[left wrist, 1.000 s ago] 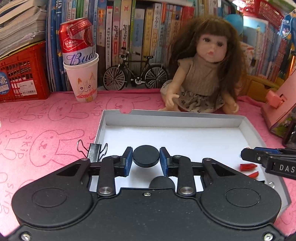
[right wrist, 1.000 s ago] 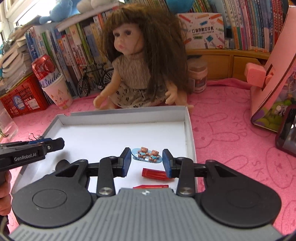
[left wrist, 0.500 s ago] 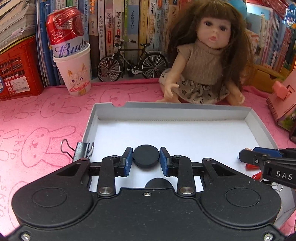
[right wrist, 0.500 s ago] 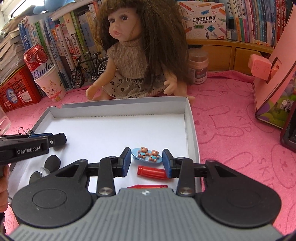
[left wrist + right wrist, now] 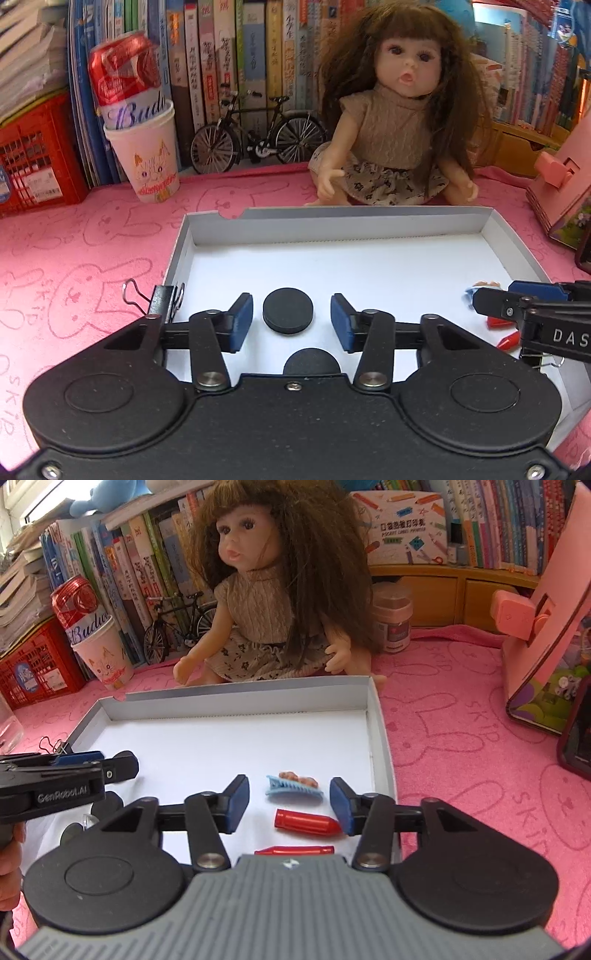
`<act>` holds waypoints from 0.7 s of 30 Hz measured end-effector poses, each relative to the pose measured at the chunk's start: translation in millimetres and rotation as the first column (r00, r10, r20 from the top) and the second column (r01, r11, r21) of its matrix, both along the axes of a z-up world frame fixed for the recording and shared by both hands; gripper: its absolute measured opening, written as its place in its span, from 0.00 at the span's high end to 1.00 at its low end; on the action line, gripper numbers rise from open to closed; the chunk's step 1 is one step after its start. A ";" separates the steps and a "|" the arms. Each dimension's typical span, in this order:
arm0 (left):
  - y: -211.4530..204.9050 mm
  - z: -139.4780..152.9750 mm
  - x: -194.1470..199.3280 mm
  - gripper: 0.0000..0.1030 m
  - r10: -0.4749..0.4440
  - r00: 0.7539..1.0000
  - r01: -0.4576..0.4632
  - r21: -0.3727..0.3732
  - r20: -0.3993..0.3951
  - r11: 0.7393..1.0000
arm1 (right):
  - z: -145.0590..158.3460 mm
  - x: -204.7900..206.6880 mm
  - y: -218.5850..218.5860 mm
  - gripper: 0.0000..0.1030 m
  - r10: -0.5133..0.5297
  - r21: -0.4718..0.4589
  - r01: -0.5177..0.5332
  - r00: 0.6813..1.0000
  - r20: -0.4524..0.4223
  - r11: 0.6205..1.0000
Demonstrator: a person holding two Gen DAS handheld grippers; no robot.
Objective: Organize rigid objects
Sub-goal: 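Open the right tool to drop the hair clip while the left tool releases the disc, then close the left tool on another black disc while the right tool withdraws from the tray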
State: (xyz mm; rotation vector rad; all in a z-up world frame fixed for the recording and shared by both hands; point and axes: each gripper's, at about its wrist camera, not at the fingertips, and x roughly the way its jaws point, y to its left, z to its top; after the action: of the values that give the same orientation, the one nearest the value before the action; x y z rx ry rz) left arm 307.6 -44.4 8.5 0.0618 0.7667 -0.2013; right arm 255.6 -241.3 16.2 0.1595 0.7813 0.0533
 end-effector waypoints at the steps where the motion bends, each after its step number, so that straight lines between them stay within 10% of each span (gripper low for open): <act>1: -1.0 2.3 -3.2 0.51 -0.004 1.000 0.004 0.006 0.010 1.000 | 1.5 -1.6 -0.3 0.35 0.001 0.004 -0.001 1.000 0.005 1.000; 6: -7.5 17.1 -26.1 0.35 -0.039 0.993 0.033 0.055 0.111 0.998 | 12.2 -14.6 1.2 0.25 0.014 -0.009 -0.013 0.998 0.055 1.000; 21: 0.9 48.9 -97.0 0.29 -0.127 0.976 0.128 0.003 0.180 0.992 | 39.1 -69.8 9.8 0.12 0.064 -0.060 -0.055 0.983 0.171 0.997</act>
State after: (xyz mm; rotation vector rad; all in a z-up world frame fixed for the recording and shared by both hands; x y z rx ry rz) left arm 210.6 -43.4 57.4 0.1195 0.5819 -0.3167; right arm 185.8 -231.5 55.3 0.0774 0.6130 0.1009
